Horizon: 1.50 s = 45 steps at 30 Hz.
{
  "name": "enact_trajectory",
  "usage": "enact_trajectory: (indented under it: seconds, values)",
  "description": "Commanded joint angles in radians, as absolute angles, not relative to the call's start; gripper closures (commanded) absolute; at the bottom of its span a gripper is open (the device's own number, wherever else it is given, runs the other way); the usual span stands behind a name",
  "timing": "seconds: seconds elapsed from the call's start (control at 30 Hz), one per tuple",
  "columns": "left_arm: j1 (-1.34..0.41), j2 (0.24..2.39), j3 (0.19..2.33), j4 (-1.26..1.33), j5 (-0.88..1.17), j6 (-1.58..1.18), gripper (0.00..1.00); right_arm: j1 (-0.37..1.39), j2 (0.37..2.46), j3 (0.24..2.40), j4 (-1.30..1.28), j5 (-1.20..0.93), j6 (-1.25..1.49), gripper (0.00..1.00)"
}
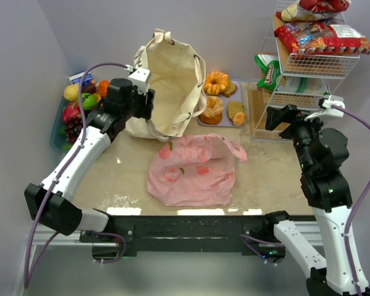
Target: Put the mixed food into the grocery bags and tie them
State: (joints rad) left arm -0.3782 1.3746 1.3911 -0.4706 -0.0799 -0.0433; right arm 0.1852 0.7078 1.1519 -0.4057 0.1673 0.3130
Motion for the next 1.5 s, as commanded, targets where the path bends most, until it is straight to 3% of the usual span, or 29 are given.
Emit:
enact_trajectory:
  seconds: [0.0,0.03,0.1,0.13,0.27,0.93,1.47]
  values:
    - [-0.374,1.339,1.353,-0.368,-0.038,-0.020,0.44,0.187,0.724,1.221,-0.403,0.163,0.298,0.01]
    - [-0.373,1.341,1.345,-0.361,-0.028,-0.026,0.55,0.187,0.726,1.232,-0.405,0.163,0.293,0.01]
    - [-0.361,1.345,1.325,-0.347,0.020,-0.037,0.66,0.187,0.718,1.236,-0.394,0.172,0.290,0.01]
    - [-0.356,1.344,1.319,-0.344,0.029,-0.047,0.79,0.186,0.716,1.236,-0.388,0.173,0.284,0.01]
    - [-0.347,1.310,1.278,-0.301,0.046,-0.057,1.00,0.186,0.730,1.268,-0.365,0.161,0.262,0.01]
    - [-0.333,1.253,1.232,-0.255,0.089,-0.071,1.00,0.186,1.149,1.802,-0.486,0.118,0.163,0.01]
    - [-0.333,1.249,1.229,-0.252,0.097,-0.071,1.00,0.181,1.489,2.124,-0.620,0.331,0.006,0.01]
